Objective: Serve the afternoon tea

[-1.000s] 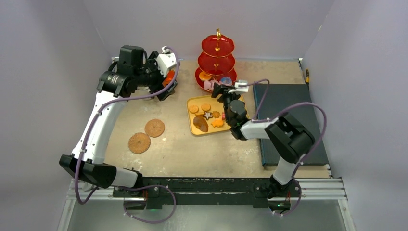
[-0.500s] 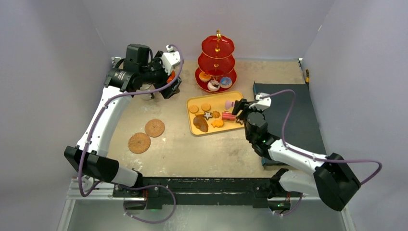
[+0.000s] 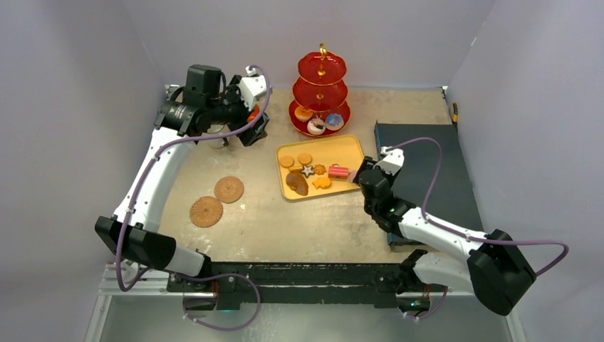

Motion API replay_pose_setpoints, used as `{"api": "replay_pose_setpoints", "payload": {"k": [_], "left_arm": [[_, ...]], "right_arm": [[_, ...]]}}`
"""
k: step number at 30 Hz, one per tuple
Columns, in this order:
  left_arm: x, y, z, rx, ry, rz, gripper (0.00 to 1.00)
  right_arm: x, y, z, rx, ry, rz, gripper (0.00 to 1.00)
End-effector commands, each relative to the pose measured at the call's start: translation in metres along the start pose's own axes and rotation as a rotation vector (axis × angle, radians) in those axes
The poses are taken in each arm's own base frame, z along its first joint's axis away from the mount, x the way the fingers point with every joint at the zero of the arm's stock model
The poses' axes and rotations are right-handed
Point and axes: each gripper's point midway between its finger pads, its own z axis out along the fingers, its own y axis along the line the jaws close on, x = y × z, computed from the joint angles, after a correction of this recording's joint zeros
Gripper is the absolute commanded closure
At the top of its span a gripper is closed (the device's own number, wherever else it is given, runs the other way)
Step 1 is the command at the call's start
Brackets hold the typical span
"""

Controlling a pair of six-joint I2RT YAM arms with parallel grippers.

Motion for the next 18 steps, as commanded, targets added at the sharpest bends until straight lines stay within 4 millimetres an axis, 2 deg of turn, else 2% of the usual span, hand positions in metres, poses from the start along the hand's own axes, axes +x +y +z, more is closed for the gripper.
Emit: {"api": "replay_pose_setpoints", "payload": {"k": [1, 5, 13, 18], "left_arm": [[-0.023, -0.004, -0.016, -0.010, -0.070, 0.036, 0.03], [-0.022, -0.004, -0.017, -0.012, -0.068, 0.039, 0.03], [-0.021, -0.003, -0.019, -0.023, -0.062, 0.051, 0.03], [-0.020, -0.003, -0.021, -0.031, -0.057, 0.061, 0.02]], "right_arm": [[-0.008, -0.010, -0.001, 0.060, -0.040, 0.034, 0.40], [-0.005, -0.008, 0.004, 0.064, -0.048, 0.005, 0.40], [-0.007, 0.011, 0.020, 0.042, -0.063, -0.031, 0.40], [0.003, 0.019, 0.028, 0.042, -0.044, -0.052, 0.40]]}}
